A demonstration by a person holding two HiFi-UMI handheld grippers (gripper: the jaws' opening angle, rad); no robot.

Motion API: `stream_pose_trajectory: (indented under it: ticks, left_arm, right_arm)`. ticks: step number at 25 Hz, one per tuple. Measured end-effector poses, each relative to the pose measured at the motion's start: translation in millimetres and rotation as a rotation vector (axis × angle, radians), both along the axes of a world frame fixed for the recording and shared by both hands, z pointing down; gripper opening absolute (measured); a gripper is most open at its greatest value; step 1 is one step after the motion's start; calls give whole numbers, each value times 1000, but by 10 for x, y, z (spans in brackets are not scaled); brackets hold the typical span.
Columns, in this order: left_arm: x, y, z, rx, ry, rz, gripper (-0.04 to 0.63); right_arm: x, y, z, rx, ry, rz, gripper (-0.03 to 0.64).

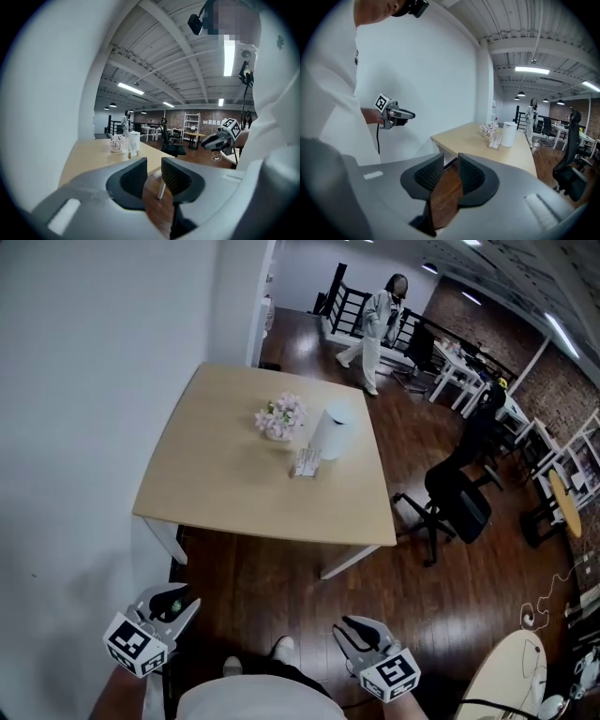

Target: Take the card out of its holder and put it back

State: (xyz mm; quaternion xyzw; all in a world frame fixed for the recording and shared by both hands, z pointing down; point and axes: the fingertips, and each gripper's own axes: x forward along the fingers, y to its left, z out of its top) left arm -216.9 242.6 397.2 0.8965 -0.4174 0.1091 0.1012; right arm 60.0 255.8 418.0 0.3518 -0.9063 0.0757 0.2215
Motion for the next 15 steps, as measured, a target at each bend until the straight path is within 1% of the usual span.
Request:
stream_pose_trajectory:
  ticks: [5, 8, 12, 15]
  left_arm:
    - [-43, 243, 120, -3, -25, 65, 101]
    - [49, 373, 207, -22, -33, 112, 103]
    - [170, 463, 236, -1, -67, 169, 103]
    - [234, 519, 255, 10, -71, 202, 103]
  right_arm:
    - [-202, 383, 65, -10, 0, 26, 98]
    - [-312, 574, 108, -40, 14, 19, 98]
    - [-436, 693, 68, -44, 7, 9, 98]
    - [-493, 781, 86, -39, 12, 6, 98]
